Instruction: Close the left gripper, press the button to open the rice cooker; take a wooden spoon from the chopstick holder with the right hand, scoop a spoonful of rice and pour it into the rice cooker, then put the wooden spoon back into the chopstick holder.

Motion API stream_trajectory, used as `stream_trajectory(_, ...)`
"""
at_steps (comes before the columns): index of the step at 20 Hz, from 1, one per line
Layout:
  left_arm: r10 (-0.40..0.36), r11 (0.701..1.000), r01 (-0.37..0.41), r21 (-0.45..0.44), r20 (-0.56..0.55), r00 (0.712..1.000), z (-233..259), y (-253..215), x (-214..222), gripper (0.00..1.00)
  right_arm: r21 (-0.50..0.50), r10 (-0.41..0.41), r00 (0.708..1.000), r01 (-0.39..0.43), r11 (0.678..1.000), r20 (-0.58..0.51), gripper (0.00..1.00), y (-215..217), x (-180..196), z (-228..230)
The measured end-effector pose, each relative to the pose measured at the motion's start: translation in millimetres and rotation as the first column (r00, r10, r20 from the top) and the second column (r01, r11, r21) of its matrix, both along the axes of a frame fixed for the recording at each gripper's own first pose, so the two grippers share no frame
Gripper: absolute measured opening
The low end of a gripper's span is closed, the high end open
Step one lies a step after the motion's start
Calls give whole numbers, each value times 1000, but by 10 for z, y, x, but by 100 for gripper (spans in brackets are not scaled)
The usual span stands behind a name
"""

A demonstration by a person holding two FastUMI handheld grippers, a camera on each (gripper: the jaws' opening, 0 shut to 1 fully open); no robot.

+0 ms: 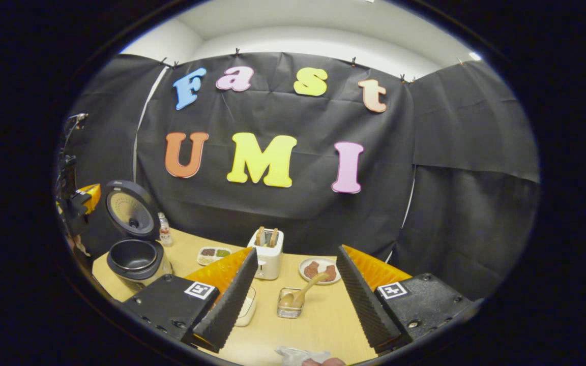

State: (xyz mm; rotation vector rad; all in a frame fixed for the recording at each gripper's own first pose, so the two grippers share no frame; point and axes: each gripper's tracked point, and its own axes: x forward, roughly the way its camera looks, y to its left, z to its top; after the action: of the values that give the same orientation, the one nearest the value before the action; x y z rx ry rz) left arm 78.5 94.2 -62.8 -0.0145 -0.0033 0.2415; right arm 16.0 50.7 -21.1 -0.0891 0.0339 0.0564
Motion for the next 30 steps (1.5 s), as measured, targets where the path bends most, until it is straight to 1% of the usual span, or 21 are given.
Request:
stream_trajectory(4,-45,999,45,-8,-11,999,68,-86,-109,0,-7,-11,1000,12,1000,20,100,-20,20,35)
stream_trajectory(5,-65,998,65,-2,-11,998,95,-127,-150,18,-2,-10,1000,10,1000,19,100,-13,27,4)
stream_trajectory(7,-56,998,57,27,-6,998,114,-117,-230,53,14,-10,1000,10,1000,14,100,-5,38,-42)
stream_trajectory(8,-62,997,62,36,2,998,129,-125,-269,70,24,-7,1000,7,1000,9,97,-3,48,-68)
stream_trajectory(9,-66,997,65,37,11,998,164,-137,-319,87,35,-6,1000,6,999,2,100,-6,65,-112)
stream_trajectory(10,-69,997,68,33,19,997,198,-147,-364,96,47,-10,1000,10,999,-1,100,-30,80,-128)
stream_trajectory(11,-63,998,63,32,27,998,238,-137,-399,95,56,-20,1000,20,998,-4,97,-68,96,-150)
stream_trajectory(12,-64,998,63,29,37,997,271,-133,-433,95,67,-25,1000,26,997,-7,100,-92,122,-173)
stream_trajectory(14,-69,997,67,27,59,996,352,-143,-475,95,78,-34,999,36,996,-25,96,-130,181,-256)
stream_trajectory(15,-70,997,68,29,60,996,371,-145,-497,95,80,-41,999,43,996,-30,100,-159,209,-301)
stream_trajectory(19,-93,995,91,32,67,993,389,-228,-548,95,109,-56,996,63,992,-67,100,-247,428,-601)
stream_trajectory(20,-100,995,98,28,71,992,389,-245,-576,95,125,-67,995,76,989,-73,97,-299,510,-681)
stream_trajectory(21,-103,994,101,33,78,992,408,-261,-593,95,141,-73,994,83,986,-80,100,-339,594,-795)
stream_trajectory(22,-103,994,100,41,85,991,409,-258,-614,90,159,-82,992,97,983,-94,100,-380,686,-912)
stream_trajectory(23,-102,994,98,51,89,991,417,-257,-636,95,177,-87,991,104,979,-104,100,-403,785,-1032)
stream_trajectory(24,-101,994,96,56,92,991,437,-256,-659,95,193,-90,989,111,975,-117,100,-431,891,-1148)
stream_trajectory(25,-107,993,103,50,89,990,419,-280,-678,90,203,-102,986,127,971,-131,100,-467,1012,-1283)
stream_trajectory(26,-107,994,104,41,86,991,408,-290,-707,90,218,-104,985,132,967,-139,100,-484,1142,-1388)
stream_trajectory(27,-104,994,101,37,84,991,410,-290,-722,95,229,-106,983,139,963,-151,100,-478,1265,-1516)
stream_trajectory(28,-103,994,100,32,88,991,415,-278,-741,95,230,-111,982,145,962,-154,97,-494,1400,-1610)
stream_trajectory(30,-96,995,93,35,82,992,415,-271,-766,95,240,-119,979,157,958,-163,96,-517,1681,-1814)
